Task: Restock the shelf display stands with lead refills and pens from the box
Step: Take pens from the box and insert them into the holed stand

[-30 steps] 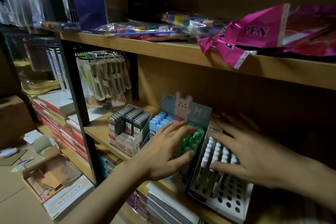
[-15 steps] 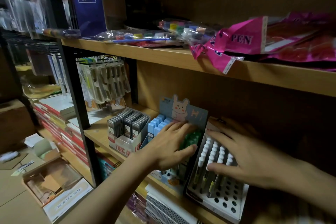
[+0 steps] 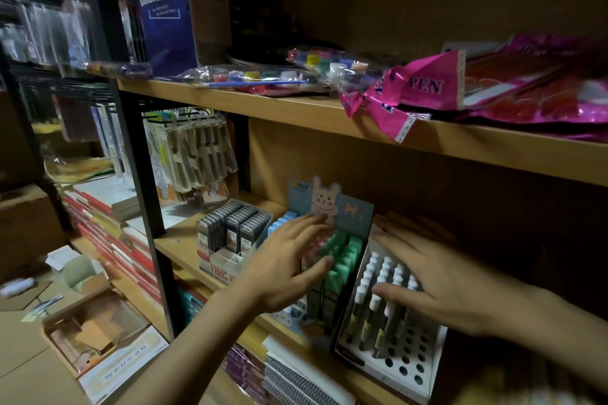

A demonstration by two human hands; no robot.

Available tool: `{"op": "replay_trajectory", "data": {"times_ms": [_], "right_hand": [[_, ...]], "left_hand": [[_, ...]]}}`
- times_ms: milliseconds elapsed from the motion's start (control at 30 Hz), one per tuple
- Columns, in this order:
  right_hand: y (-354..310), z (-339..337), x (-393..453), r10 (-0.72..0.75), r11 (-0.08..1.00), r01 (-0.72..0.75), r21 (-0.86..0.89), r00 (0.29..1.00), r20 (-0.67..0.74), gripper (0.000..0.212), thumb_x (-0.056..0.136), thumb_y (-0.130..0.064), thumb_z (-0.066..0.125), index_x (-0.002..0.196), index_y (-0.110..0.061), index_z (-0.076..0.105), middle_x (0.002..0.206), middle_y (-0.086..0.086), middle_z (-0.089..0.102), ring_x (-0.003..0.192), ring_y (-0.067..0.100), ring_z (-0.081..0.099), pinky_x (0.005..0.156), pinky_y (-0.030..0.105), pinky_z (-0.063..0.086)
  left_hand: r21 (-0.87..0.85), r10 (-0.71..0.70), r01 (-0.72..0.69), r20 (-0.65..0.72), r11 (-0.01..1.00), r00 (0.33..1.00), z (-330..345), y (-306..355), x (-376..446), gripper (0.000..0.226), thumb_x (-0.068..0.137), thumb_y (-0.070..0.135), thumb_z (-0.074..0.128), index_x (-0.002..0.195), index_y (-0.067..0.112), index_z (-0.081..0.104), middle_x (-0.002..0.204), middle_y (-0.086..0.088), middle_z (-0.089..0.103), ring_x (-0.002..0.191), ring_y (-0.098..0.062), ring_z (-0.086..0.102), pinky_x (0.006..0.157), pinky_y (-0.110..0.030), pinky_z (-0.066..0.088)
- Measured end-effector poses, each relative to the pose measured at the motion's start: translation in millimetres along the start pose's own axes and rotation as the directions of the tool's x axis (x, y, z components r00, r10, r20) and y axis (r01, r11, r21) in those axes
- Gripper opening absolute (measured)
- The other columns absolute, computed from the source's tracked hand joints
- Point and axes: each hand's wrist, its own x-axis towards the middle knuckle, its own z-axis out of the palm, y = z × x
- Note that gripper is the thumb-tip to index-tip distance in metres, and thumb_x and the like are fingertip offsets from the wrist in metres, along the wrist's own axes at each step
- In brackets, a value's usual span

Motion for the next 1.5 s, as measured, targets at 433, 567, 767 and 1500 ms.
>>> {"op": "replay_trajectory", "data": {"times_ms": [433,567,767,1500], "right_hand": [[-35.5,10.7,23.6,-0.015,0.985,0.05,-0.166,0.979,0.205,0.102,0.075,-0.088,-0.004,0.155,-0.028,0.015,0.162,-0.011,0.012,0.148,0.004,-0.001,0.111,0.031,-0.016],[-35.8,12.2,27.7,-0.018,0.981,0.05,-0.185,0.985,0.171,0.104,0.072,-0.088,-0.008,0.155,-0.029,0.015,0.162,-0.012,0.015,0.148,0.004,0.003,0.11,0.03,-0.011],[-43.6,17.6,45.0,-0.044,0.977,0.087,-0.196,0.977,0.21,0.102,0.076,-0.085,-0.005,0.156,-0.024,0.007,0.163,-0.007,0.003,0.149,0.006,-0.002,0.111,0.029,-0.018],[-46.1,13.6,16.9,0.013,0.991,0.019,-0.135,0.974,0.225,0.101,0.075,-0.086,-0.003,0.156,-0.026,0.005,0.163,-0.007,0.002,0.148,0.005,-0.001,0.111,0.022,-0.01]], "left_hand": [[0.152,0.116,-0.134,0.119,0.979,0.986,0.2,-7.3,-33.7,0.065,0.093,0.069,0.021,0.151,0.043,0.014,0.158,0.023,0.008,0.143,0.008,-0.015,0.115,-0.026,-0.013],[0.096,0.109,-0.118,0.093,0.988,0.99,1.4,-8.3,-33.7,0.064,0.095,0.066,0.025,0.152,0.04,0.016,0.157,0.023,0.006,0.143,0.009,-0.012,0.113,-0.017,-0.015],[0.12,0.027,-0.039,0.102,0.992,0.994,-4.1,-22.0,-23.4,0.057,0.1,0.056,0.022,0.153,0.038,0.01,0.16,0.021,0.0,0.145,0.004,-0.01,0.121,-0.029,-0.004],[0.171,0.067,-0.089,0.13,0.981,0.989,-1.8,-14.7,-32.2,0.051,0.099,0.058,0.02,0.149,0.051,0.012,0.16,0.02,-0.006,0.144,0.0,-0.02,0.118,-0.031,-0.011]]}}
